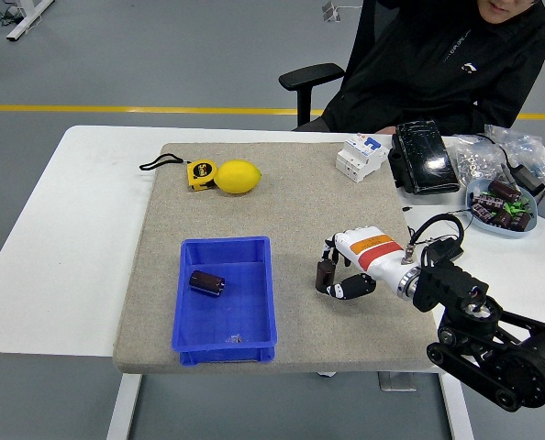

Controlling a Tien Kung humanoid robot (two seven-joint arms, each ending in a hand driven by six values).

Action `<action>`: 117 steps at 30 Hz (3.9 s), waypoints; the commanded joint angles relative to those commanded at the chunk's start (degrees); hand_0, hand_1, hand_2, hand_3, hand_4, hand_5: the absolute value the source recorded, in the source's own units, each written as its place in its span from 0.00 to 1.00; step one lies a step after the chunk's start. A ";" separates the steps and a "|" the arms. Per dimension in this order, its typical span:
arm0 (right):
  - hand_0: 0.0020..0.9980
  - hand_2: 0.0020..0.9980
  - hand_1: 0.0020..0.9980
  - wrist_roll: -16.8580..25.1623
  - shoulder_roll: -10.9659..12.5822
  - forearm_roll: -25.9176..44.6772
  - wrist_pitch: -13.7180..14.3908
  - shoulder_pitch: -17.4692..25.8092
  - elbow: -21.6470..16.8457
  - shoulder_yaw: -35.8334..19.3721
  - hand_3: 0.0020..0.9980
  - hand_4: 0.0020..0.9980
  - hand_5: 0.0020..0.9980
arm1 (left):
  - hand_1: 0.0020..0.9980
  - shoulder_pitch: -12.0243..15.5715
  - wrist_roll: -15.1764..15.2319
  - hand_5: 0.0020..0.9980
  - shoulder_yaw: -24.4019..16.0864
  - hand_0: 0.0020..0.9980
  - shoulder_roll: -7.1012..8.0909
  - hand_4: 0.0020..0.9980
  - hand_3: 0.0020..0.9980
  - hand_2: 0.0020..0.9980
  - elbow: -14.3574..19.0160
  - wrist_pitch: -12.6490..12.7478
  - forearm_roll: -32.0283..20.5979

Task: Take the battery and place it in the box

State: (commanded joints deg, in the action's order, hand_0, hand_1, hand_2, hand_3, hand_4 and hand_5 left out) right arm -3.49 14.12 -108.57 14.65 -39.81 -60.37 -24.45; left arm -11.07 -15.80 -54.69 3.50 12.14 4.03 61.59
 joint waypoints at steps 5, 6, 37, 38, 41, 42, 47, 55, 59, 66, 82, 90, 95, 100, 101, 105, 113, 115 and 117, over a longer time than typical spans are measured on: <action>0.23 0.47 0.37 -0.01 -0.01 -0.05 0.12 -0.06 -0.03 -0.01 0.46 0.83 0.32 | 0.70 0.00 -0.01 0.54 -0.04 0.72 -0.01 0.63 0.58 0.66 0.00 -0.02 0.09; 0.23 0.47 0.37 -0.01 -0.02 -0.05 0.16 -0.07 -0.04 -0.02 0.46 0.83 0.32 | 0.70 0.00 -0.02 0.54 -0.01 0.72 -0.01 0.63 0.58 0.66 0.01 -0.03 0.09; 0.20 0.43 0.34 -0.19 0.38 0.02 0.37 -0.41 -1.23 -0.62 0.44 0.80 0.33 | 0.70 0.23 -0.18 0.54 -0.07 0.72 0.14 0.63 0.59 0.66 0.07 -0.16 0.31; 0.20 0.43 0.34 -0.21 0.40 -0.01 0.37 -0.45 -1.32 -0.70 0.44 0.80 0.33 | 0.70 0.25 -0.19 0.54 -0.05 0.72 0.15 0.63 0.59 0.66 0.07 -0.18 0.32; 0.20 0.43 0.34 -0.31 0.47 -0.14 0.36 -0.63 -1.82 -1.10 0.44 0.79 0.33 | 0.70 0.32 -0.23 0.54 -0.09 0.72 0.19 0.63 0.59 0.66 0.09 -0.19 0.38; 0.20 0.43 0.34 -0.35 0.50 -0.20 0.35 -0.70 -1.99 -1.25 0.44 0.79 0.33 | 0.70 0.33 -0.24 0.54 -0.08 0.72 0.20 0.63 0.59 0.66 0.09 -0.20 0.39; 0.20 0.43 0.34 -0.70 0.77 -1.14 0.02 -1.23 -4.02 -2.90 0.44 0.79 0.33 | 0.70 0.37 -0.34 0.54 -0.27 0.72 0.29 0.63 0.59 0.66 0.12 -0.24 0.70; 0.20 0.43 0.34 -1.69 0.74 -3.37 -0.75 -2.36 -10.30 -7.21 0.44 0.78 0.33 | 0.70 0.28 -0.41 0.54 -0.46 0.73 0.43 0.63 0.59 0.66 0.13 -0.29 1.03; 0.20 0.43 0.34 -2.03 0.40 -4.18 -1.30 -3.14 -14.09 -7.88 0.44 0.78 0.33 | 0.70 0.02 -0.32 0.54 -0.25 0.73 0.54 0.63 0.59 0.66 0.12 -0.27 0.67; 0.20 0.44 0.34 -2.11 -2.05 -4.01 -3.57 -3.94 -19.16 -5.73 0.44 0.78 0.32 | 0.69 -0.25 -0.19 0.54 -0.04 0.73 0.57 0.63 0.59 0.65 0.09 -0.16 0.32; 0.32 0.63 0.46 -4.23 -8.93 -2.94 -13.93 -5.91 -11.30 -2.29 1.00 1.00 0.52 | 0.69 -0.55 -0.30 0.54 -0.03 0.73 0.66 0.63 0.59 0.66 0.17 -0.21 0.41; 0.31 0.64 0.45 -3.68 -8.12 -3.32 -13.30 -5.47 -12.00 -6.07 1.00 1.00 0.53 | 0.69 -0.61 -0.44 0.54 -0.49 0.73 0.77 0.63 0.59 0.66 0.17 -0.25 0.97; 0.30 0.64 0.45 -4.57 -6.24 -4.70 -14.62 -4.69 -12.58 -12.53 0.94 1.00 0.53 | 0.69 -0.54 -0.41 0.54 -0.60 0.73 0.81 0.63 0.58 0.66 0.13 -0.19 0.82; 0.31 0.69 0.50 -4.53 -3.69 -2.31 -14.23 -2.27 -10.83 -17.35 0.87 1.00 0.54 | 0.69 -0.45 -0.32 0.54 -0.51 0.73 0.78 0.63 0.58 0.65 0.08 -0.08 0.46; 0.31 0.69 0.50 -4.23 -3.25 -0.74 -13.35 -1.56 -10.11 -18.08 0.87 1.00 0.54 | 0.69 -0.45 -0.32 0.54 -0.49 0.73 0.76 0.63 0.58 0.65 0.08 -0.08 0.44; 0.31 0.69 0.50 -1.70 -1.20 7.29 -8.16 2.86 -7.13 -21.85 0.87 1.00 0.54 | 0.69 -0.39 -0.22 0.54 -0.28 0.73 0.70 0.63 0.58 0.65 0.05 -0.04 0.19; 0.64 0.79 0.70 8.38 -0.92 26.66 0.22 13.09 -6.33 -28.17 0.87 1.00 0.59 | 0.69 -0.33 -0.01 0.54 -0.50 0.73 0.54 0.63 0.58 0.65 -0.06 0.04 0.36; 0.64 0.79 0.70 10.79 -1.97 31.13 -0.36 15.37 -6.43 -29.57 0.87 1.00 0.59 | 0.69 -0.32 -0.03 0.54 -0.61 0.73 0.46 0.63 0.58 0.65 -0.06 -0.02 0.66; 0.64 0.79 0.70 12.87 -3.31 35.97 -1.29 17.61 -6.38 -31.29 0.87 1.00 0.59 | 0.69 -0.35 -0.04 0.54 -0.67 0.73 0.39 0.63 0.58 0.65 -0.06 -0.09 0.92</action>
State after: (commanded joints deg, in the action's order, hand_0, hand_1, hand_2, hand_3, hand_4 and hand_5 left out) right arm 9.38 10.81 -72.60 13.36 -22.20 -66.75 -55.74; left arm -11.42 -15.83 -55.36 3.88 12.07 3.94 62.52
